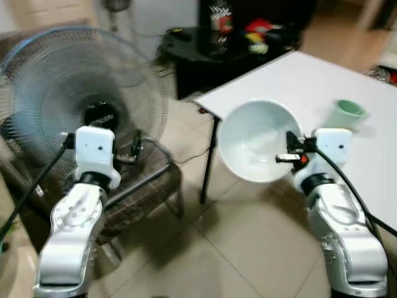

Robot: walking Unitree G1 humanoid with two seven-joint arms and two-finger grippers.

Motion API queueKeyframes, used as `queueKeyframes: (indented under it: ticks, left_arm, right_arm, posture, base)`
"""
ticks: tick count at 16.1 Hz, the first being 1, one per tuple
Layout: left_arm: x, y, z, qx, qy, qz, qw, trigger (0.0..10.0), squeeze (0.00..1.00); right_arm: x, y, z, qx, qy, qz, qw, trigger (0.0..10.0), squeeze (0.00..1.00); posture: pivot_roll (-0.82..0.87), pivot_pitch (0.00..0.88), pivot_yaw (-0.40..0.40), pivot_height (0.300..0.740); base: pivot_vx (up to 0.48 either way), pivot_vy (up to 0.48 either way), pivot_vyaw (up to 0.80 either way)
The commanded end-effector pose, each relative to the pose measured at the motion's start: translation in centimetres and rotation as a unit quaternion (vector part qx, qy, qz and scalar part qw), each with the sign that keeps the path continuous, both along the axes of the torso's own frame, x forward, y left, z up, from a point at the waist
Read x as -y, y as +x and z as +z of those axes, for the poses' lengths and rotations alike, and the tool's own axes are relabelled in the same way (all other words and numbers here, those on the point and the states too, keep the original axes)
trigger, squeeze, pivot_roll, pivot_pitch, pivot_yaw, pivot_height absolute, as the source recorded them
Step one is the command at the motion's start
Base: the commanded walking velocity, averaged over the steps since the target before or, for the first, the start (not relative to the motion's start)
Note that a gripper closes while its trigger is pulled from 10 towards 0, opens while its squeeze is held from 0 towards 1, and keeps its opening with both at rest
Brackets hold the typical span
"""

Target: Setting the table

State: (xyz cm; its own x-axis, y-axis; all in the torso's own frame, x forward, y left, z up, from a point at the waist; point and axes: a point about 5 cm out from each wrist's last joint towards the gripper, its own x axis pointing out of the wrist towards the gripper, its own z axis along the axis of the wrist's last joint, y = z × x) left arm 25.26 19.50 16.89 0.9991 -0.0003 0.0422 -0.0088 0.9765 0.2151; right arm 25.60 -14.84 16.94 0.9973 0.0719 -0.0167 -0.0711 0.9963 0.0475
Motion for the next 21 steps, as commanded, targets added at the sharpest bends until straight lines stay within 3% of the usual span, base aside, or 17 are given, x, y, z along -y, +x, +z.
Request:
queueKeyframes:
  ticks: [1,11,16,21]
  left_arm:
    - [0.8,0.1,0.1,0.000,-0.001,-0.017,1.000,10.0,0.00]
    - [1.4,0.4,0.6,0.002,0.010,-0.061,0.998,10.0,0.00]
    - [1.2,-0.1,0.8,0.001,0.010,-0.067,0.998,10.0,0.00]
    - [1.3,-0.1,0.8,-0.002,0.012,-0.073,0.997,10.0,0.00]
  right_arm:
    - [0.8,-0.6,0.8,0.019,0.000,-0.012,1.000,10.0,0.00]
    - [1.3,-1.2,3.8,0.064,0.084,-0.031,0.994,10.0,0.00]
    - [2.1,-0.4,5.1,0.072,0.116,-0.042,0.990,10.0,0.00]
    - [3.7,1.4,5.3,0.044,0.140,-0.037,0.988,10.0,0.00]
  posture:
    - [0.01,0.000,-0.022,0.740]
    - [-0.02,0.000,0.026,0.740]
    - [-0.01,0.000,0.011,0.740]
    - [0.00,0.000,0.005,0.740]
  base:
    - [0.300,0.000,-0.80]
    - [0.297,0.000,-0.80]
    - [0.291,0.000,-0.79]
    - [0.286,0.000,0.00]
